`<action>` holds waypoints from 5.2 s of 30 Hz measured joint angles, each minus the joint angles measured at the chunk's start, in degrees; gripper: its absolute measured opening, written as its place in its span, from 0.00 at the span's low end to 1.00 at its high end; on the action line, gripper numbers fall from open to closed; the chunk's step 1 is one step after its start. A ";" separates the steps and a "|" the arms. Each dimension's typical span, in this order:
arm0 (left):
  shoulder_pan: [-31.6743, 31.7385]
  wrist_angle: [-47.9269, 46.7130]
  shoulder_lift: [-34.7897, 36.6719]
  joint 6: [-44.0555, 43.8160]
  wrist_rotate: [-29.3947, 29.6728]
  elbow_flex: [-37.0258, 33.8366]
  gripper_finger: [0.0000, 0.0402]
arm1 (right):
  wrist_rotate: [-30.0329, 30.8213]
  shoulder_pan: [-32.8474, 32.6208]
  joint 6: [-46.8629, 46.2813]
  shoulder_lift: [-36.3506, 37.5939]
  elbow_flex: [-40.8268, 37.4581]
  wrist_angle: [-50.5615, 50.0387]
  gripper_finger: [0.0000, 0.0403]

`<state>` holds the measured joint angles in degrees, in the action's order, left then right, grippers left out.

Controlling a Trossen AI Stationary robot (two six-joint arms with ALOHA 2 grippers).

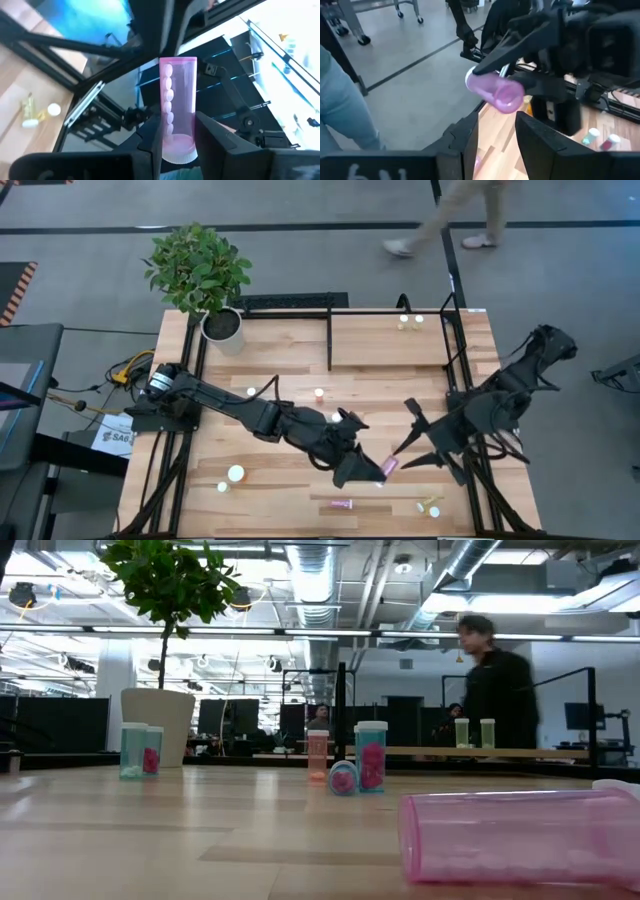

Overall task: Pick and place medicine bottles onto shelf by color
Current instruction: Move the top pink pill bottle to the center of the table

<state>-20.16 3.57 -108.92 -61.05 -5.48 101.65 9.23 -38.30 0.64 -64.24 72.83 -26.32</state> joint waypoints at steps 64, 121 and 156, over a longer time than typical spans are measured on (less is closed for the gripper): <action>-0.39 1.52 -0.13 3.64 -0.24 0.00 0.20 | -8.51 3.85 -12.24 -4.02 -0.03 10.58 0.28; 7.21 16.22 -0.15 11.90 28.29 -0.07 0.50 | 21.23 0.96 -1.53 13.99 -0.03 -6.40 0.26; 7.35 5.98 -0.11 2.49 24.07 0.04 0.50 | 24.98 3.51 -0.26 8.66 -0.03 -6.82 0.26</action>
<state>-12.81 9.55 -109.03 -58.55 18.59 101.69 34.21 -34.79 0.39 -55.59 72.79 -33.15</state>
